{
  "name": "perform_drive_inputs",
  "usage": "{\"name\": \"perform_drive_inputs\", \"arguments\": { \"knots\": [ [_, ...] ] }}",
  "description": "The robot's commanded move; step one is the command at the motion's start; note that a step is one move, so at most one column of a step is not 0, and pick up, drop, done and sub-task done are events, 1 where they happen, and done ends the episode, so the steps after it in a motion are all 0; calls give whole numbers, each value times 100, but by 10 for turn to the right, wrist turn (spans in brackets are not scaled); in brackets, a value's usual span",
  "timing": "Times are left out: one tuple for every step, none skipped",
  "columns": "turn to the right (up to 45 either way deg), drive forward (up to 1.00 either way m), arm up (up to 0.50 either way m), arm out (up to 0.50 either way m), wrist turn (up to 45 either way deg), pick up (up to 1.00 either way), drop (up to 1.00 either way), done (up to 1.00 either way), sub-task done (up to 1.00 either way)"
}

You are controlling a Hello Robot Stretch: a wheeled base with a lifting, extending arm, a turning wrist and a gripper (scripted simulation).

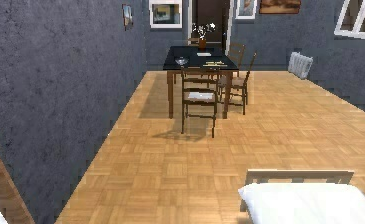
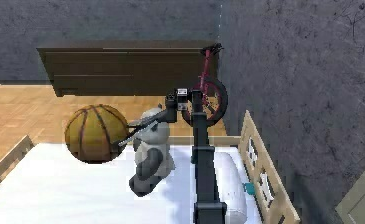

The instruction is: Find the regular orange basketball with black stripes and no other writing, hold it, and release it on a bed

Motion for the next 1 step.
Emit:
{"name": "perform_drive_inputs", "arguments": {
  "knots": [
    [0, 0, -20, 0, 0, 0, 0, 0, 0]
  ]
}}
